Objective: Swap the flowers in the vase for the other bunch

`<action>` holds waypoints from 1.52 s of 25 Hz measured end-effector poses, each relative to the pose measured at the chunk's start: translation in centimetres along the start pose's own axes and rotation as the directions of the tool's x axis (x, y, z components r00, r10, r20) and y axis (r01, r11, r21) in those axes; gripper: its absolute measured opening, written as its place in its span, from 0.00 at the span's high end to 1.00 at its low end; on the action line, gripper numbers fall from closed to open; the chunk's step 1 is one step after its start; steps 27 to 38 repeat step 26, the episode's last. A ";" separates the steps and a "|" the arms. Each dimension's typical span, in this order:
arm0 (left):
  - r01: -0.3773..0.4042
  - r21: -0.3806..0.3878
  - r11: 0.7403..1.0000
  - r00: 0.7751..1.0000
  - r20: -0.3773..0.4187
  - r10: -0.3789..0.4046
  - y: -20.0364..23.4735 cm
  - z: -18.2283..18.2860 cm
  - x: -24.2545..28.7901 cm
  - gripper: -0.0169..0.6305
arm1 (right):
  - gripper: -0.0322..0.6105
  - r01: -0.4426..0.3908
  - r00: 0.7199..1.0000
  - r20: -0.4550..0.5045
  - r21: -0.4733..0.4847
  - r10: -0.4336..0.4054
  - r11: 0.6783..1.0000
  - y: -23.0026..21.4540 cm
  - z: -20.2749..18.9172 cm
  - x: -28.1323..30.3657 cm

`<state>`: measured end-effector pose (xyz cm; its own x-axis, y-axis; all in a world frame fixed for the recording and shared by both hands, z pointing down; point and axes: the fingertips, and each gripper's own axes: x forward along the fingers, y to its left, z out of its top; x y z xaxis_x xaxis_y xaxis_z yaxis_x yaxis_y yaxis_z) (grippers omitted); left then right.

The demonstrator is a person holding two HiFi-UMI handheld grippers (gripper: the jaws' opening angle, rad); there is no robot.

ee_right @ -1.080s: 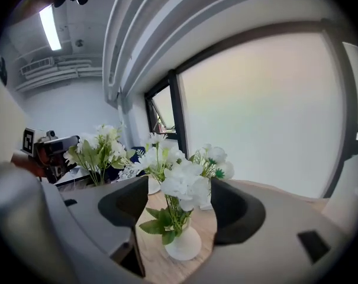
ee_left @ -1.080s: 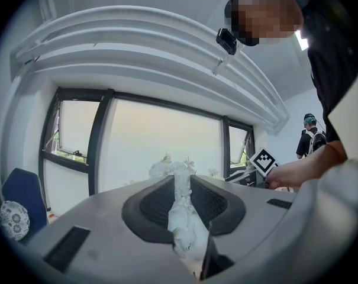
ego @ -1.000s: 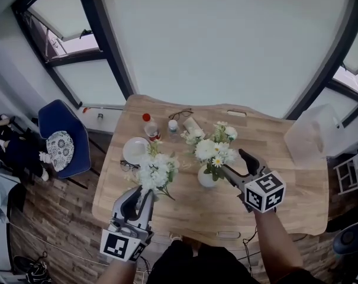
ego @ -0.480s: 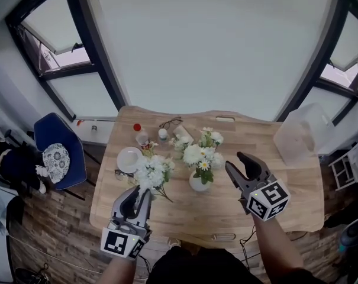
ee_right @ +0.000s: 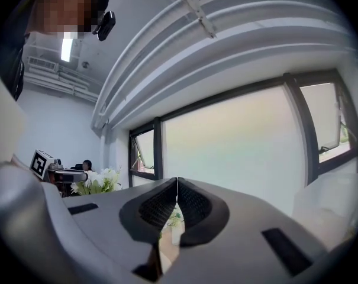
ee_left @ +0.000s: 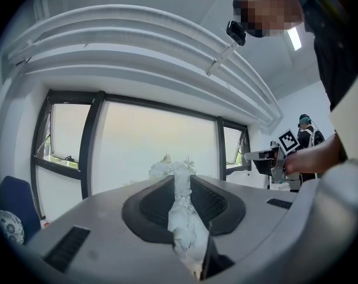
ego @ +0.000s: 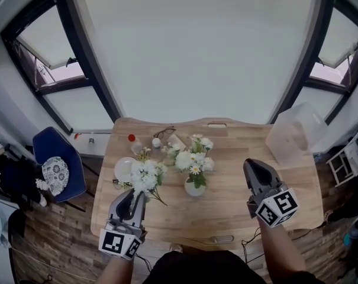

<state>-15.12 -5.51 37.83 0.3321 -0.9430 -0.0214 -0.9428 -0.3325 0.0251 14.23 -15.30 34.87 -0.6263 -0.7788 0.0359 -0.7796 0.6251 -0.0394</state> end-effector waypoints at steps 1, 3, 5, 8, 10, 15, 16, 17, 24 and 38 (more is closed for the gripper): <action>0.000 0.001 1.000 1.000 -0.001 0.000 0.1 -0.1 0.0 0.85 | 0.91 0.011 1.000 0.006 0.001 -0.011 1.000 -0.3 0.0 -0.4; 0.000 0.003 1.000 1.000 -0.006 0.000 0.2 -0.3 -0.1 0.85 | 0.91 0.032 0.999 0.010 0.003 -0.032 0.999 -0.6 -0.3 -1.1; 0.000 0.004 1.000 1.000 -0.014 0.001 0.3 -0.6 0.0 0.85 | 0.91 0.049 0.999 0.002 0.011 -0.049 0.999 -0.7 -1.0 -1.6; 0.007 0.004 1.000 1.000 -0.016 -0.007 0.3 -0.7 0.2 0.85 | 0.91 0.066 0.998 -0.006 0.023 -0.066 0.998 -0.8 -1.7 -2.3; 0.009 0.007 1.000 1.000 -0.012 -0.009 0.3 -0.5 0.3 0.85 | 0.91 0.068 0.998 -0.005 0.019 -0.068 0.998 -0.7 -1.8 -2.5; 0.000 0.010 1.000 1.000 -0.003 0.000 0.4 -0.1 0.3 0.85 | 0.91 0.056 0.998 0.000 0.009 -0.056 0.998 -0.1 -1.6 -2.0; 0.001 0.011 1.000 1.000 -0.003 0.000 0.4 -0.1 0.3 0.85 | 0.91 0.054 0.999 0.001 0.009 -0.054 0.999 0.0 -1.6 -1.9; 0.001 0.011 1.000 1.000 -0.004 -0.001 0.3 -0.1 0.3 0.85 | 0.91 0.053 0.999 0.001 0.009 -0.053 0.999 0.0 -1.6 -1.9; -0.003 0.014 1.000 1.000 -0.002 0.003 0.2 0.1 0.2 0.85 | 0.91 0.046 0.999 0.007 0.000 -0.046 0.999 0.2 -1.4 -1.7; -0.003 0.014 1.000 1.000 -0.002 0.003 0.2 0.1 0.1 0.85 | 0.91 0.044 0.999 0.008 -0.002 -0.044 0.999 0.2 -1.3 -1.7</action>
